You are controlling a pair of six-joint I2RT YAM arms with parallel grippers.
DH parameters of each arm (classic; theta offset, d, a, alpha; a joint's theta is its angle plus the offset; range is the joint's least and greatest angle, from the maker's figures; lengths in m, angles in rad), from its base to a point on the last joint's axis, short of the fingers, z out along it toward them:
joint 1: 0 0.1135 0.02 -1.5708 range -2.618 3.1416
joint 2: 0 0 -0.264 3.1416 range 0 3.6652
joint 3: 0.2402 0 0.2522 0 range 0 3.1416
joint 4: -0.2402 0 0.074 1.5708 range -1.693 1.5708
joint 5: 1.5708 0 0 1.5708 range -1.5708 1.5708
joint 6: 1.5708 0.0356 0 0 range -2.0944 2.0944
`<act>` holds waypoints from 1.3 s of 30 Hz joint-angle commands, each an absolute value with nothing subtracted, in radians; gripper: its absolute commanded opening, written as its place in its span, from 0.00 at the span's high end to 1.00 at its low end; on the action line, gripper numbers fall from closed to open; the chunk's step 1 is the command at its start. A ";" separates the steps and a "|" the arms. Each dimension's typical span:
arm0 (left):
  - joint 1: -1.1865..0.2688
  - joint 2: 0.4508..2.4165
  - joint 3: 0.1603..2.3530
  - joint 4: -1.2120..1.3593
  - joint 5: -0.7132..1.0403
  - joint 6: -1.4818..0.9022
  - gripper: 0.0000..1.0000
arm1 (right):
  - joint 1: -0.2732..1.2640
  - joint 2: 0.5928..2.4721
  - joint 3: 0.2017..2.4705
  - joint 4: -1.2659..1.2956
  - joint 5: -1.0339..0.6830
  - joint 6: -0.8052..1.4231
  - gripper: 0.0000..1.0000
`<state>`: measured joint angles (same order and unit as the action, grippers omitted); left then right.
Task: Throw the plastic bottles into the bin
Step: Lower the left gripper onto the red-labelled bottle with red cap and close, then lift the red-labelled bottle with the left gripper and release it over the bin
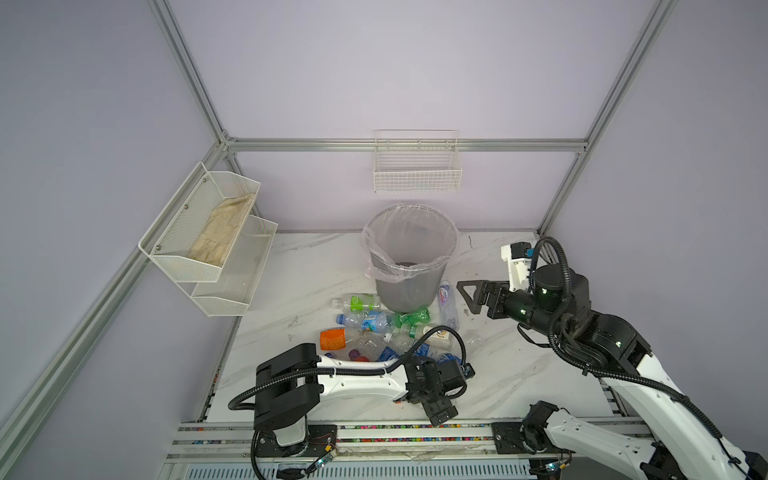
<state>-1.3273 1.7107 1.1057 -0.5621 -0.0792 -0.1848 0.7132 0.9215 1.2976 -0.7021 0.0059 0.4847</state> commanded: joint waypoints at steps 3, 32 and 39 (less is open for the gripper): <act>-1.306 1.750 1.212 -0.551 -0.036 -0.152 0.00 | 0.713 0.903 1.278 -0.676 0.006 0.467 0.02; -1.301 1.693 1.182 -0.572 -0.075 -0.166 0.46 | 0.713 0.871 1.265 -0.679 0.050 0.486 0.03; -1.311 1.575 1.188 -0.605 -0.121 -0.175 0.47 | 0.713 0.864 1.271 -0.687 0.077 0.506 0.03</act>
<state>-1.3041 1.6375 1.1225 -0.5873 -0.0906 -0.1650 0.7132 0.8803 1.2629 -0.6910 0.0475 0.4892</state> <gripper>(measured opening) 0.533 0.974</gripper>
